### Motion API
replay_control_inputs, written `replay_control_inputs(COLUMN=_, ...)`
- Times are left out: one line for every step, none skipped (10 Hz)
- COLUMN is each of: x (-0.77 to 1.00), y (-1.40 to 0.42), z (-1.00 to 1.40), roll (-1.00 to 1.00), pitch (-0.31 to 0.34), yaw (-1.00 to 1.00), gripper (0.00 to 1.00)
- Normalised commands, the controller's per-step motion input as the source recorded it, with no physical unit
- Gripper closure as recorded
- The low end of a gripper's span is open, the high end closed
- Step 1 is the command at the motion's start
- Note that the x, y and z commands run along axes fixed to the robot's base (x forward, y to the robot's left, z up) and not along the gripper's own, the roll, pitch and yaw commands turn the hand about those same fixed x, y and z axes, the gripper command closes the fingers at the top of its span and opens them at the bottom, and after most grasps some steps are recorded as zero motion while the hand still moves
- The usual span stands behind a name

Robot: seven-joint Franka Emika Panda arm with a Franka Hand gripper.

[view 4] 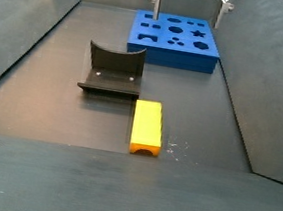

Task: Pick up the arch object. Move up. Place the arch object on the fixture. Regrasp the arch object. Rotate the arch object. Move to above the board. Insert the arch object.
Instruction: Pick up the arch object.

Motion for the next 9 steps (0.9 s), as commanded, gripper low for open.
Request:
replay_control_inputs(x=0.26, y=0.32, z=-0.22, roll=-0.06, pitch=-0.016, yaw=0.0, gripper=0.0)
replay_control_inputs(x=0.33, y=0.47, z=-0.37, roll=-0.06, pitch=-0.083, yaw=0.0, gripper=0.0)
replay_control_inputs(x=0.33, y=0.47, z=-0.5, roll=-0.05, pitch=-0.073, yaw=0.0, gripper=0.0)
replay_control_inputs(x=0.25, y=0.4, z=-0.64, roll=-0.02, pitch=-0.093, yaw=0.0, gripper=0.0)
replay_control_inputs(x=0.39, y=0.41, z=-0.7, roll=-0.04, pitch=-0.107, yaw=0.0, gripper=0.0)
replay_control_inputs(x=0.45, y=0.42, z=-0.77, roll=-0.08, pitch=-0.1, yaw=0.0, gripper=0.0)
replay_control_inputs(x=0.4, y=0.39, z=-0.8, roll=-0.08, pitch=-0.106, yaw=0.0, gripper=0.0)
replay_control_inputs(x=0.45, y=0.36, z=-0.82, roll=-0.08, pitch=-0.093, yaw=0.0, gripper=0.0)
replay_control_inputs(x=0.37, y=0.29, z=-0.89, roll=-0.06, pitch=-0.084, yaw=0.0, gripper=0.0)
